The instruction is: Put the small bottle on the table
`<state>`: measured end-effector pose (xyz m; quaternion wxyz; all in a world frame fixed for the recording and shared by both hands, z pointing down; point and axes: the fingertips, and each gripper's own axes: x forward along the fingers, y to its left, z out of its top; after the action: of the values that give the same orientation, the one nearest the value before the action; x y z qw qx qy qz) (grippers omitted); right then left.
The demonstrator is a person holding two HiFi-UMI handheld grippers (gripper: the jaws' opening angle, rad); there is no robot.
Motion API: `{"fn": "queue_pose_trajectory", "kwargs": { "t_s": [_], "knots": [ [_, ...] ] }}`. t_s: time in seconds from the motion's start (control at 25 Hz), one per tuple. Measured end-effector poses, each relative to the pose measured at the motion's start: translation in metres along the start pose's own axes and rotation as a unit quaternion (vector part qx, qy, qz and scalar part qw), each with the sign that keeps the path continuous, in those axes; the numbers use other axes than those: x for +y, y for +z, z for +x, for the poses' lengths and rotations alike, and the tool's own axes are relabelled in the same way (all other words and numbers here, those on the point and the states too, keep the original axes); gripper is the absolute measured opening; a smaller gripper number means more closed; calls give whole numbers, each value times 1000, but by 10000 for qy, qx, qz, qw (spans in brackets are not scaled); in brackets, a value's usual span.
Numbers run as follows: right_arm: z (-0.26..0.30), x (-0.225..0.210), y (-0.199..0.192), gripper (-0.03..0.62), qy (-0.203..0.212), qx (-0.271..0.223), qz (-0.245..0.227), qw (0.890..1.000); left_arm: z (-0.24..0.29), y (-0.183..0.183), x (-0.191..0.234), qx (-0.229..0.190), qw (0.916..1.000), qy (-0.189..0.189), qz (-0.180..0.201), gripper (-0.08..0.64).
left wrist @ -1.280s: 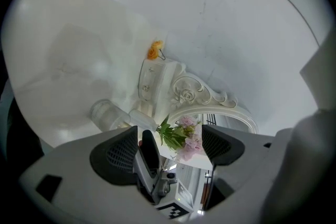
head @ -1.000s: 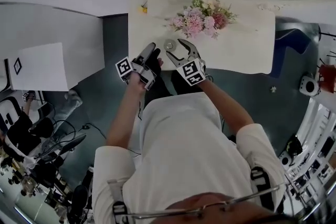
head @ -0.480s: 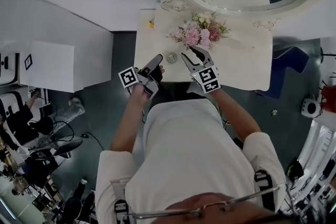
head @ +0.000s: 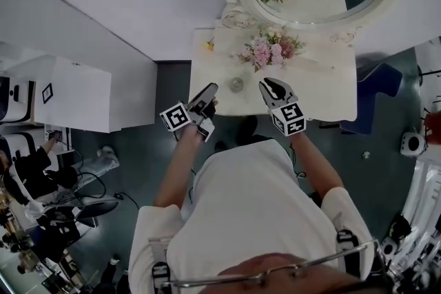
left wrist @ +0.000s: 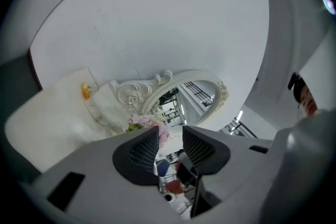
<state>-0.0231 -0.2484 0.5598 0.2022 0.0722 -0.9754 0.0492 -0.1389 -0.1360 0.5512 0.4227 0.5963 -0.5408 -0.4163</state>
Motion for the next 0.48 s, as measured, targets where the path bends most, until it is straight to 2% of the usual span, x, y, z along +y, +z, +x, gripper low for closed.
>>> {"fn": "queue_pose_trajectory", "kwargs": {
  "t_s": [0.12,0.28,0.48],
  "knots": [
    [-14,15,1,60,-199,-43,131,9997,-24,5,3,76,9934,528,1020,100],
    [-33,40,-1,52,-346,-44,121,9993,-49,5,-7,196,9750,819,2054,49],
    [-62,79,-4,51,-344,-21,-70,9994,-77,-7,-20,359,9529,943,2859,5]
  ]
}}
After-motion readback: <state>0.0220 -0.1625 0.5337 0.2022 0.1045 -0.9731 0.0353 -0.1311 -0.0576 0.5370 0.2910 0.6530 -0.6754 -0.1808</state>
